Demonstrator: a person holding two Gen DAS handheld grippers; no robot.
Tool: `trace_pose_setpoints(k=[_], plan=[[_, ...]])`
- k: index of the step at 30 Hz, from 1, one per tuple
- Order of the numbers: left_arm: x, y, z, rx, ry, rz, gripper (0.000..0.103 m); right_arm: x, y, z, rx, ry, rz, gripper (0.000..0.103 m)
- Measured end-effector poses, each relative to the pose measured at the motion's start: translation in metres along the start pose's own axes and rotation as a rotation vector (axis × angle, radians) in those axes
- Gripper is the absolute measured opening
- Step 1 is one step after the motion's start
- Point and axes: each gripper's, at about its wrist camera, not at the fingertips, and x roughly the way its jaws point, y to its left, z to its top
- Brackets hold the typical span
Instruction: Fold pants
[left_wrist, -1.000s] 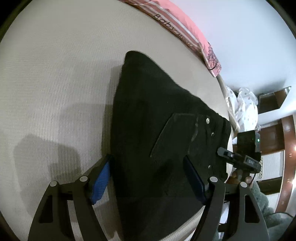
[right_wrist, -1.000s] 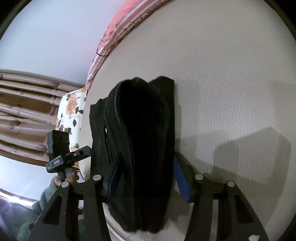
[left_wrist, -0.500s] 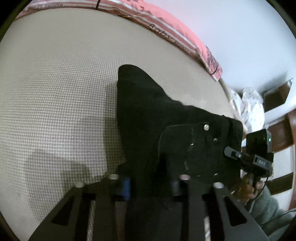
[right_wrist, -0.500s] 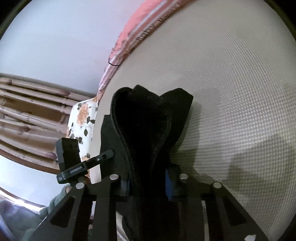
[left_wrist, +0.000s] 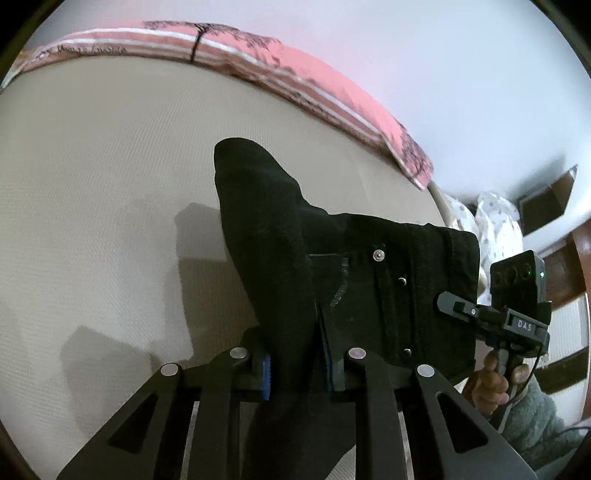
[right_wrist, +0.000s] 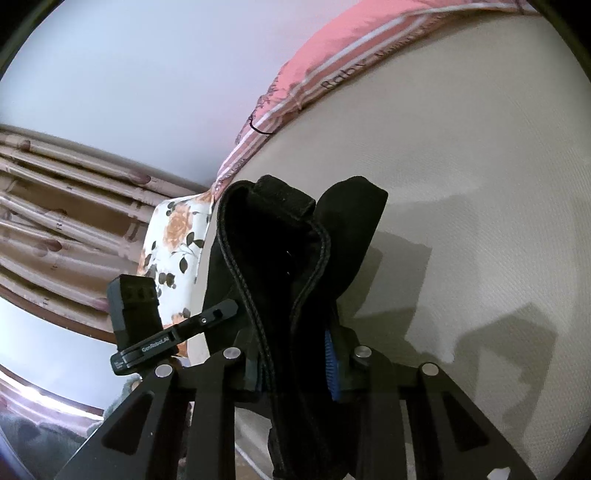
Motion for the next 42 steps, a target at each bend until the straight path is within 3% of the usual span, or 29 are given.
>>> trace_pose_setpoints(k=[13, 21, 24, 28, 29, 32, 42], plan=[[0.006, 0.026, 0.105, 0.048, -0.091, 0.147, 0.020, 0.070, 0.017, 0.104, -0.050, 0.008, -0.022, 0.023], [0.029, 0.052, 0.135, 0.060, -0.077, 0.202, 0.020, 0.099, 0.011, 0.135, -0.059, 0.000, -0.090, 0.023], [0.042, 0.064, 0.127, 0.068, -0.065, 0.277, 0.022, 0.108, 0.001, 0.134, -0.073, -0.016, -0.186, 0.024], [0.054, 0.082, 0.114, 0.034, -0.077, 0.321, 0.045, 0.115, -0.012, 0.125, -0.086, -0.029, -0.295, 0.037], [0.055, 0.082, 0.112, 0.037, -0.087, 0.336, 0.048, 0.115, -0.013, 0.123, -0.083, -0.034, -0.304, 0.044], [0.057, 0.081, 0.103, 0.053, -0.113, 0.379, 0.055, 0.113, -0.012, 0.119, -0.087, -0.039, -0.340, 0.048], [0.023, 0.053, 0.062, 0.108, -0.133, 0.489, 0.057, 0.078, 0.025, 0.082, -0.178, -0.073, -0.479, 0.049]])
